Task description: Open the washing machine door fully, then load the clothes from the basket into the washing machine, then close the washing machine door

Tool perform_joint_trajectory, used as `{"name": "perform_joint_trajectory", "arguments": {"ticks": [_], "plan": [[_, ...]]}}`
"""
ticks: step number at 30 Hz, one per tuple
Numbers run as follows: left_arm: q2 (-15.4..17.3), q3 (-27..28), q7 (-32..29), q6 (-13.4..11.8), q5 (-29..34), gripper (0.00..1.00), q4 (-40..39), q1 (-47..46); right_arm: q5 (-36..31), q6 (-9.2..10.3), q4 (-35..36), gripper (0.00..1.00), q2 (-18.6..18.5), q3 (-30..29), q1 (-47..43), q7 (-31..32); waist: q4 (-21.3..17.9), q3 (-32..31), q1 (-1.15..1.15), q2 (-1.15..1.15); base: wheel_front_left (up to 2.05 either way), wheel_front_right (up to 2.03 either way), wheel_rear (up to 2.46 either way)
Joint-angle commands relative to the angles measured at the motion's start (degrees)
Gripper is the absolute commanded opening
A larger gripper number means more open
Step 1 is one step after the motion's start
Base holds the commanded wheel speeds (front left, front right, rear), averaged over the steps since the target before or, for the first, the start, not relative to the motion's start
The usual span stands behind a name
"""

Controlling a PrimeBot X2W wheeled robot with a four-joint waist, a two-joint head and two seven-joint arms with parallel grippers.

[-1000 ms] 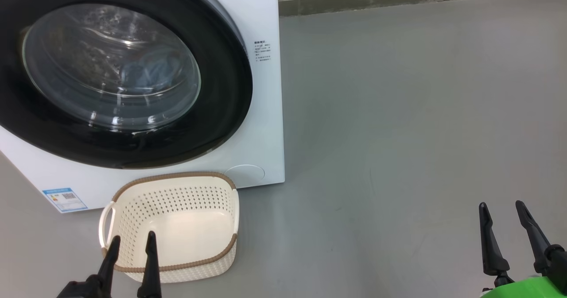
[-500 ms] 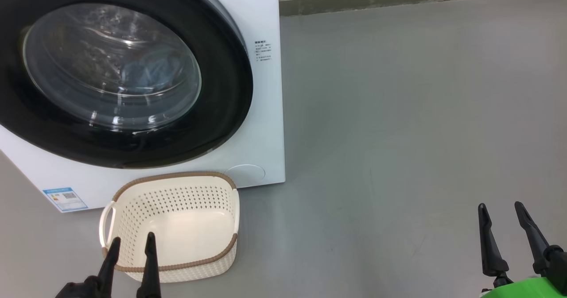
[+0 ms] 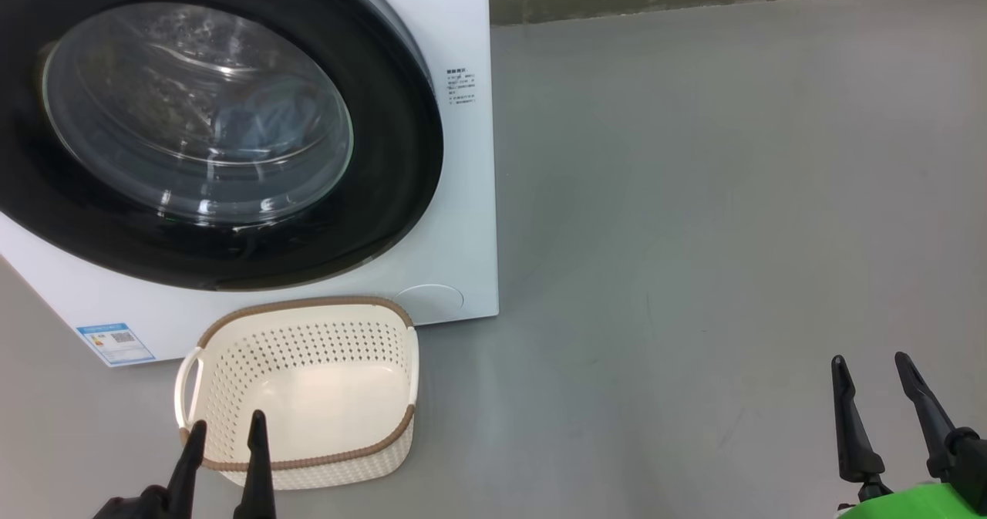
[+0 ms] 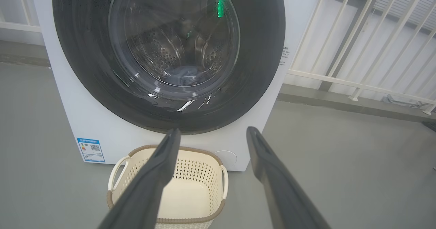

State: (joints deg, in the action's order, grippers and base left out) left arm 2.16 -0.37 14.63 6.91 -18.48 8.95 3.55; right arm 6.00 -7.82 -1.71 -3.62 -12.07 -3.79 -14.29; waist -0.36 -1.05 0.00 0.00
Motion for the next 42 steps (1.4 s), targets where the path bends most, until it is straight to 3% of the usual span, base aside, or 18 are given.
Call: {"name": "perform_joint_trajectory", "arguments": {"ticks": [1,6,7,16,20,42], "plan": [[0.72,2.08,0.37,0.28,-0.49,1.0,-1.07,-1.14,-0.67,0.33,1.16,1.0,-0.83,1.49,0.07,-0.63,-0.01,-0.02,0.0,0.0,0.0,0.0,0.0],[0.72,2.06,0.37,0.35,-0.87,1.0,-1.03,-1.08,-0.56,0.33,1.12,1.0,-0.86,1.67,0.1,-0.64,-0.04,-0.02,0.0,0.0,0.0,0.0,0.0],[-0.04,0.17,-0.01,0.0,-0.58,0.0,0.23,0.01,-0.36,-0.01,-0.35,0.0,0.02,0.17,0.02,0.02,-0.03,-0.02,0.0,0.0,0.0,0.0,0.0],[-0.57,0.19,-1.26,0.0,-4.8,0.0,2.31,-0.01,4.5,0.0,-3.52,0.0,0.44,0.16,0.74,1.56,0.0,-0.09,0.13,0.0,0.0,0.0,0.0],[-0.52,0.4,-1.92,0.02,-7.16,0.0,2.45,-0.35,7.3,0.01,-3.74,0.0,0.45,0.45,0.96,2.12,0.01,0.05,0.01,0.0,0.0,0.0,0.0],[-0.21,1.58,-5.57,0.13,-20.06,0.0,2.99,-2.21,22.56,0.07,-5.29,0.0,0.5,1.56,2.63,5.59,0.08,0.31,0.0,0.0,0.0,0.0,0.0]]}}
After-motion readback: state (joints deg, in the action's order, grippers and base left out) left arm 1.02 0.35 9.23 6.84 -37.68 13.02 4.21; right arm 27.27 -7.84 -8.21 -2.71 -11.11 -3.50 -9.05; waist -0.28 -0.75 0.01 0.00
